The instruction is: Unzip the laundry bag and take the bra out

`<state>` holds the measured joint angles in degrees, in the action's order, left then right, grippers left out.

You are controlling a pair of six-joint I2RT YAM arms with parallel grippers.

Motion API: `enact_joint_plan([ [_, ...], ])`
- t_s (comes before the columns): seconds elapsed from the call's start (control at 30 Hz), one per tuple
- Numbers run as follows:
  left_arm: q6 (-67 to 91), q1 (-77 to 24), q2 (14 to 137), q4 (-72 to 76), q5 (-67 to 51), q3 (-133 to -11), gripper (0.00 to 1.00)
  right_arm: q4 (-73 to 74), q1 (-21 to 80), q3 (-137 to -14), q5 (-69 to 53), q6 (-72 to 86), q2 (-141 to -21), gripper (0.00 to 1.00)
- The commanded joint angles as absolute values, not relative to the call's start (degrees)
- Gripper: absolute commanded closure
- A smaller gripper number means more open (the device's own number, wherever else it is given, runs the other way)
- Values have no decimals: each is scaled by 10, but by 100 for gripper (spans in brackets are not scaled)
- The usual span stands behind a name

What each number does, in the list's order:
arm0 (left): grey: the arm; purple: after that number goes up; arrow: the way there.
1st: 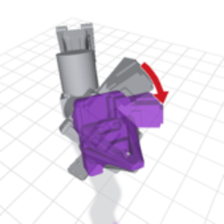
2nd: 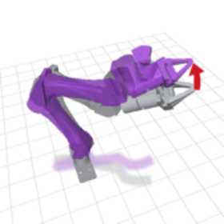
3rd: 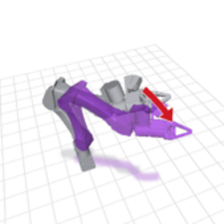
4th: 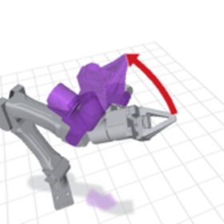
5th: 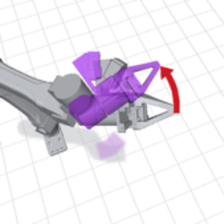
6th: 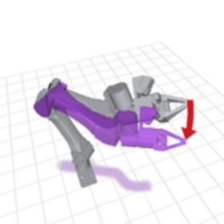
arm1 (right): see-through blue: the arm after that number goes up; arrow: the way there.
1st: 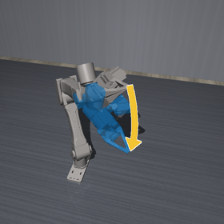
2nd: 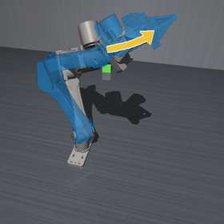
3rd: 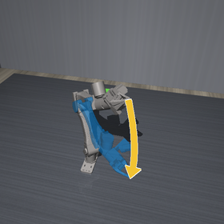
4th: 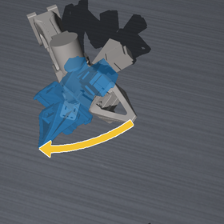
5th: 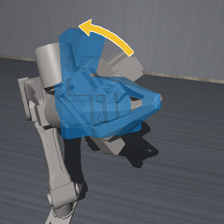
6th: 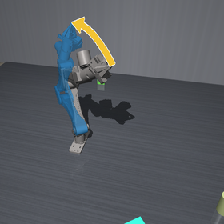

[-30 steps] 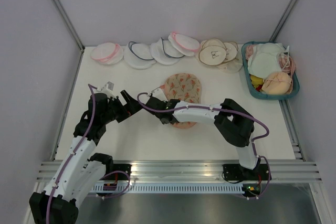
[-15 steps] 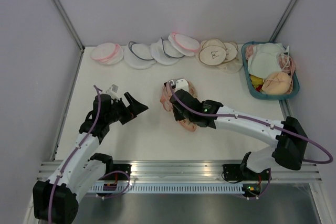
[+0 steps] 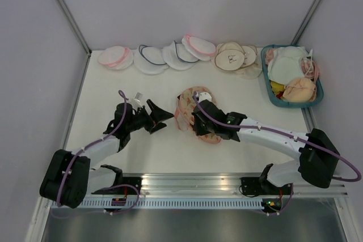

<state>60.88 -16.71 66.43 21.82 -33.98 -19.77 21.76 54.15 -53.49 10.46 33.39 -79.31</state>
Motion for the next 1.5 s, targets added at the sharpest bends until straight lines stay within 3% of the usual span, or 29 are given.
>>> enact_joint_plan([
  [0.0,711,-205,721,412,-331,-187,1,178,532,-529,85,353,-763,100],
  [0.17,760,-264,810,345,-298,-242,2,171,518,-520,98,365,-737,100],
  [0.43,826,-280,836,439,-228,-195,12,134,498,-490,77,384,-691,100],
  [0.63,825,-287,913,447,-242,-257,18,145,496,-484,102,386,-676,100],
  [0.83,831,-287,941,471,-245,-242,21,404,492,-530,429,547,-648,100],
  [0.93,832,-281,926,476,-247,-222,21,488,492,-503,517,656,-583,99],
  [1.03,828,-273,912,474,-249,-214,21,499,490,-462,519,712,-525,91],
  [1.17,813,-269,902,447,-261,-227,21,382,487,-417,428,633,-505,80],
  [1.27,815,-268,905,448,-270,-232,21,340,486,-414,389,596,-522,91],
  [1.47,817,-266,909,453,-277,-228,21,329,487,-418,366,582,-555,92],
])
